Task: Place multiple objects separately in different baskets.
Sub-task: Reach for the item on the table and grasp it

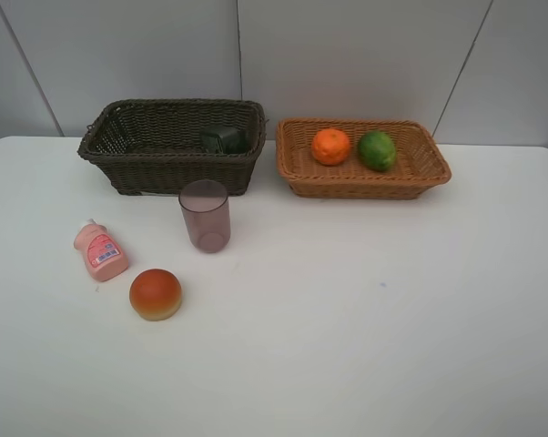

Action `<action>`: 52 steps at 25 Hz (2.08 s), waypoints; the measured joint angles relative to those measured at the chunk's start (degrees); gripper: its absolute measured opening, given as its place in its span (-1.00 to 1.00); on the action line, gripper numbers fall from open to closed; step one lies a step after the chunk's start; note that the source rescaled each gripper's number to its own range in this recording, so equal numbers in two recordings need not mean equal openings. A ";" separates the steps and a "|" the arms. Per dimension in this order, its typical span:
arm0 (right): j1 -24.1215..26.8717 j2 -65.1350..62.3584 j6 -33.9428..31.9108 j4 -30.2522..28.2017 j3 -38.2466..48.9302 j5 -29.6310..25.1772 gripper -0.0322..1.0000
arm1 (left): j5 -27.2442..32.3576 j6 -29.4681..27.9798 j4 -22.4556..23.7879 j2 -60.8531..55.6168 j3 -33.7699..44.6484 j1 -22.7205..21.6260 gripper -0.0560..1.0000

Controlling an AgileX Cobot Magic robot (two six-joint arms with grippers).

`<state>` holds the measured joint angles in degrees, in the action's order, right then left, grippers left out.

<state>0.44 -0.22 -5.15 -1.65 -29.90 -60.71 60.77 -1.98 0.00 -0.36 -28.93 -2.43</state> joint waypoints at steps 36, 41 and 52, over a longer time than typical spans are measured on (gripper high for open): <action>0.00 0.00 0.00 -0.05 0.00 0.00 0.90 | -3.51 2.52 -8.16 51.19 -21.54 0.54 0.99; 0.00 0.00 0.00 -0.05 0.00 0.00 0.90 | -7.68 4.62 -8.16 60.70 -23.44 6.66 0.99; 0.00 0.00 0.00 0.01 0.00 0.00 0.90 | -12.00 5.11 -8.32 81.49 -36.05 25.49 0.99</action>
<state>0.44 -0.22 -5.15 -1.65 -29.90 -60.71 48.77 3.12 -8.32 81.13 -64.98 23.06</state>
